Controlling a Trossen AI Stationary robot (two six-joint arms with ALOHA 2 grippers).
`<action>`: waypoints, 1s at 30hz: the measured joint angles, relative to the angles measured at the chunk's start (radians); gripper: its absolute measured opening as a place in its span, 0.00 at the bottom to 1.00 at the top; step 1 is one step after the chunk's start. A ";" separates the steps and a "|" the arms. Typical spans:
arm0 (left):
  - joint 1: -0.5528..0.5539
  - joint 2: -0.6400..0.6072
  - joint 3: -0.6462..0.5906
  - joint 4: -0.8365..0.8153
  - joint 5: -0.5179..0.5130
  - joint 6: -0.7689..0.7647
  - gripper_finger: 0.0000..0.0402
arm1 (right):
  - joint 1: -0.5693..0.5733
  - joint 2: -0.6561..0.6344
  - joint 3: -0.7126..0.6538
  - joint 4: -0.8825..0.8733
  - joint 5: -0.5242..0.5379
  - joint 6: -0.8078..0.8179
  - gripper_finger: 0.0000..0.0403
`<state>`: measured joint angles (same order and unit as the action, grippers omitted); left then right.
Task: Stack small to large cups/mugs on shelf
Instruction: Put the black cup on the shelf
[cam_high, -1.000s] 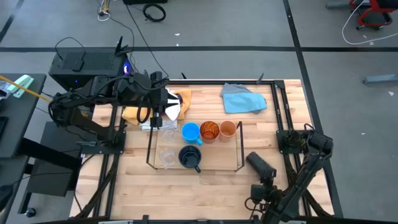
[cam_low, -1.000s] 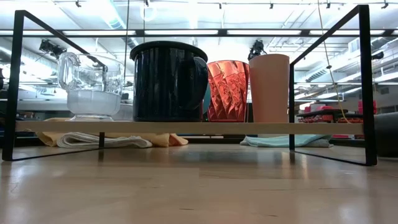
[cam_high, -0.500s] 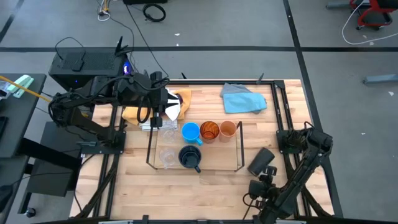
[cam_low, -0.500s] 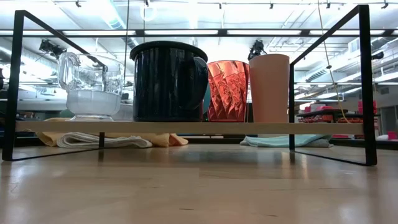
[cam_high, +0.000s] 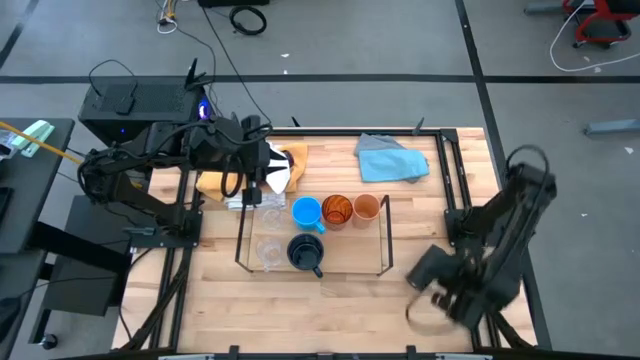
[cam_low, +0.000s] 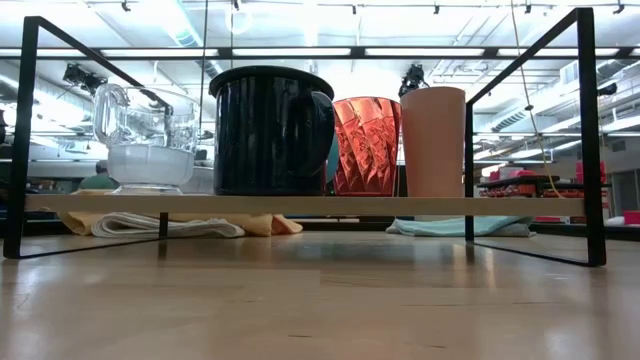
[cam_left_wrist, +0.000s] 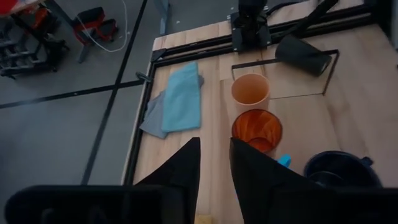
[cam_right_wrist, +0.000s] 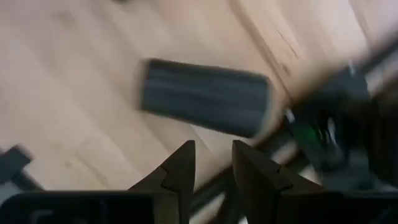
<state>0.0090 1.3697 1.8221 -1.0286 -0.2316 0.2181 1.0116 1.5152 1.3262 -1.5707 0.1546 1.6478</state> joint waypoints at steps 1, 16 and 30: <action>0.000 0.000 0.000 0.000 0.009 -0.006 0.24 | -0.003 -0.049 -0.043 0.000 -0.028 0.059 0.28; 0.006 0.000 0.000 0.000 0.079 -0.098 0.26 | 0.060 -0.622 -0.599 0.466 -0.141 0.402 0.30; 0.006 0.000 0.000 0.015 0.080 -0.106 0.26 | 0.060 -0.661 -0.690 0.475 -0.295 0.401 0.41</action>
<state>0.0147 1.3697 1.8221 -1.0138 -0.1520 0.1120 1.0714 0.8539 0.6361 -1.0958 -0.1407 2.0484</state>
